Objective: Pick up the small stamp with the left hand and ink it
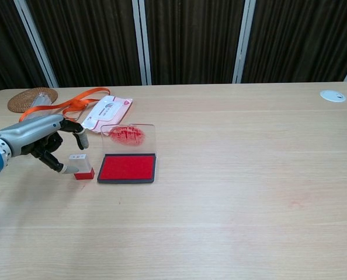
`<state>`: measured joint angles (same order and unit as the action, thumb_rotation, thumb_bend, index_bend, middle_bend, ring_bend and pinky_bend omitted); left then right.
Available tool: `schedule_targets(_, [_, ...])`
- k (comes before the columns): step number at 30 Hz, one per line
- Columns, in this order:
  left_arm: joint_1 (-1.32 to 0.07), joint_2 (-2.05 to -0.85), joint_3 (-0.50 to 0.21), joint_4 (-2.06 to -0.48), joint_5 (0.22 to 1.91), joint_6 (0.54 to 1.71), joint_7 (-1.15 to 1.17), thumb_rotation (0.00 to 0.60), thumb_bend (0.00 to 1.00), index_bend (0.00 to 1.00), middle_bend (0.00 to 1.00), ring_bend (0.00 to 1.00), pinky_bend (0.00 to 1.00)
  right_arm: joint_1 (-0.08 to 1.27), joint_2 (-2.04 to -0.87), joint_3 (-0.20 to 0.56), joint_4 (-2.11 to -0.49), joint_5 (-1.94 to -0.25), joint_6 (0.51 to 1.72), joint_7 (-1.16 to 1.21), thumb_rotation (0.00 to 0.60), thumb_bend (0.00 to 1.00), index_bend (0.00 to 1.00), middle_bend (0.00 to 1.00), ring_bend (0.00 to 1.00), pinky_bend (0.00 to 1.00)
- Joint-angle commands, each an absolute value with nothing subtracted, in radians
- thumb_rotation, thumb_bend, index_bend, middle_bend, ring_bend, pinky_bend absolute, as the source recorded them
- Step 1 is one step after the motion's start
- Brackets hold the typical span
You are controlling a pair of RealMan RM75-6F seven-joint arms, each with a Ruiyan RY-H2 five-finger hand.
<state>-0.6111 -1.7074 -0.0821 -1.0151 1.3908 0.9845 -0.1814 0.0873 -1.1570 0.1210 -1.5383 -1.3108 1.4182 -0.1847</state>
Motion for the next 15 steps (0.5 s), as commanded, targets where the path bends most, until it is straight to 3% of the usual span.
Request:
schedule_targets(1, [-0.597,-1.666,-0.089,-1.064,1.412,1.036,-0.196,0.600,0.11,0.36,0.32,0.80,0.84,0.087,-1.154,0.120,-1.543,-1.314,1.420,-0.182,0.600,0.00,0.00,0.00,0.00,0.00])
schedule_targets(5, [-0.559,-1.566,-0.106,-1.173,1.455,1.172,-0.183,0.600,0.06,0.33,0.28,0.78,0.81,0.083,-1.146,0.117,-1.557,-1.326,1.428,-0.175,0.600,0.00,0.00,0.00,0.00,0.00])
schedule_targets(8, [-0.512,-1.481,-0.111,-1.266,1.472,1.271,-0.136,0.600,0.01,0.30,0.21,0.66,0.71,0.080,-1.138,0.113,-1.569,-1.339,1.435,-0.165,0.600,0.00,0.00,0.00,0.00,0.00])
schedule_targets(10, [-0.483,-1.435,-0.107,-1.321,1.465,1.302,-0.094,0.600,0.00,0.22,0.09,0.46,0.49,0.079,-1.134,0.111,-1.576,-1.346,1.437,-0.158,0.600,0.00,0.00,0.00,0.00,0.00])
schedule_targets(13, [-0.417,-1.327,-0.078,-1.443,1.437,1.340,0.023,0.600,0.00,0.05,0.00,0.15,0.11,0.078,-1.125,0.107,-1.587,-1.356,1.436,-0.142,0.600,0.00,0.00,0.00,0.00,0.00])
schedule_targets(15, [-0.377,-1.266,-0.058,-1.528,1.427,1.369,0.073,0.600,0.00,0.00,0.00,0.04,0.02,0.077,-1.120,0.105,-1.591,-1.361,1.436,-0.135,0.600,0.00,0.00,0.00,0.00,0.00])
